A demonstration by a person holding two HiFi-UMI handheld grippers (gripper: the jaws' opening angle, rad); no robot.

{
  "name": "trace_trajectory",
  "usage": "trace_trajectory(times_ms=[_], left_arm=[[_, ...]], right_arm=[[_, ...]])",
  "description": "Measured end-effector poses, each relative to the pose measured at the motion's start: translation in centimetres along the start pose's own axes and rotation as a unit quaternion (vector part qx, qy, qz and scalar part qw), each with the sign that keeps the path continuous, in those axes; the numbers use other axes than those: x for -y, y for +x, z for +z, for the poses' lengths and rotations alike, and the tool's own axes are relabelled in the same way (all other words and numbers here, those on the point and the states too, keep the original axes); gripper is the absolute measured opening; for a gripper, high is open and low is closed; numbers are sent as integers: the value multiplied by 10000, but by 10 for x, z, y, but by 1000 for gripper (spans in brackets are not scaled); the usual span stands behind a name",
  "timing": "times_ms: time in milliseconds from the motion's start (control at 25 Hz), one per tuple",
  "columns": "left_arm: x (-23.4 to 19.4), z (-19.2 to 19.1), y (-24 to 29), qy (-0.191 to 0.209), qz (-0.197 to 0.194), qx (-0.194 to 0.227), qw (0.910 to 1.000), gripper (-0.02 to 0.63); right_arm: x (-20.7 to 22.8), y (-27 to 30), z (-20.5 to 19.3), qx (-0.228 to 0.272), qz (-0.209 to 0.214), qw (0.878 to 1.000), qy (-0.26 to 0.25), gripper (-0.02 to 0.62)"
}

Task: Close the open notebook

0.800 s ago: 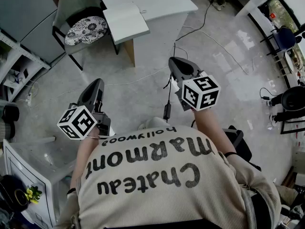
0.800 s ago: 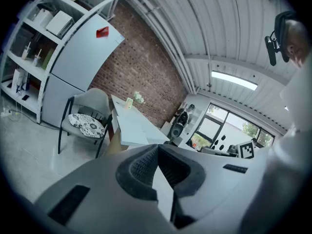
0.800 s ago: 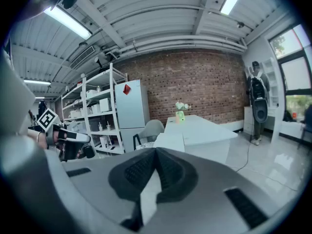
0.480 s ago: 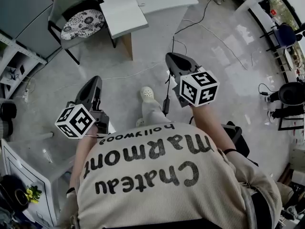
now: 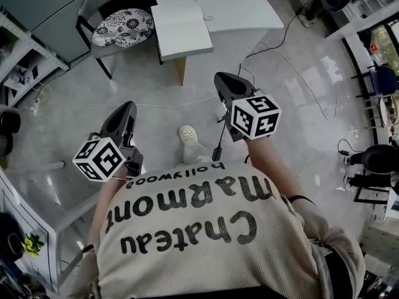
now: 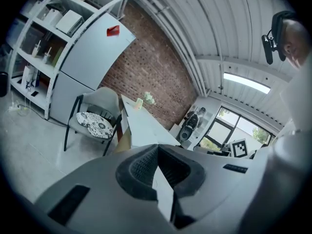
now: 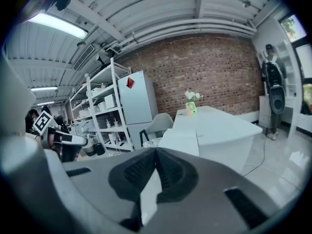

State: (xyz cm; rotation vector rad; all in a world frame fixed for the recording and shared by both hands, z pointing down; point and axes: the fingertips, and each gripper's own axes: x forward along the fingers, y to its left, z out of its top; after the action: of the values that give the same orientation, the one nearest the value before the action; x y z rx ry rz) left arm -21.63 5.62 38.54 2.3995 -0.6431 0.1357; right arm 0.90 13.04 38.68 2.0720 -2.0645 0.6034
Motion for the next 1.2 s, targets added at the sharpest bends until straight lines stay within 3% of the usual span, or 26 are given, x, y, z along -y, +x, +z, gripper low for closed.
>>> trace_trajectory(times_ms=[120, 320, 600, 840, 1200], left_arm=[[-14, 9, 13, -75, 189, 51, 9998, 0], [-41, 17, 21, -317, 578, 148, 9977, 0], [-74, 10, 25, -714, 1111, 154, 9911, 0], [-97, -3, 22, -1068, 1475, 99, 9832, 0], [-110, -9, 32, -1239, 1705, 53, 9775, 0]], right_arm=[[4, 37, 14, -100, 235, 9995, -200, 5], [5, 98, 22, -492, 640, 9947, -631, 68], [14, 176, -6, -1236, 978, 9763, -1482, 227], [29, 221, -47, -1893, 929, 9399, -2684, 296], [43, 247, -78, -2164, 888, 8875, -3971, 376]])
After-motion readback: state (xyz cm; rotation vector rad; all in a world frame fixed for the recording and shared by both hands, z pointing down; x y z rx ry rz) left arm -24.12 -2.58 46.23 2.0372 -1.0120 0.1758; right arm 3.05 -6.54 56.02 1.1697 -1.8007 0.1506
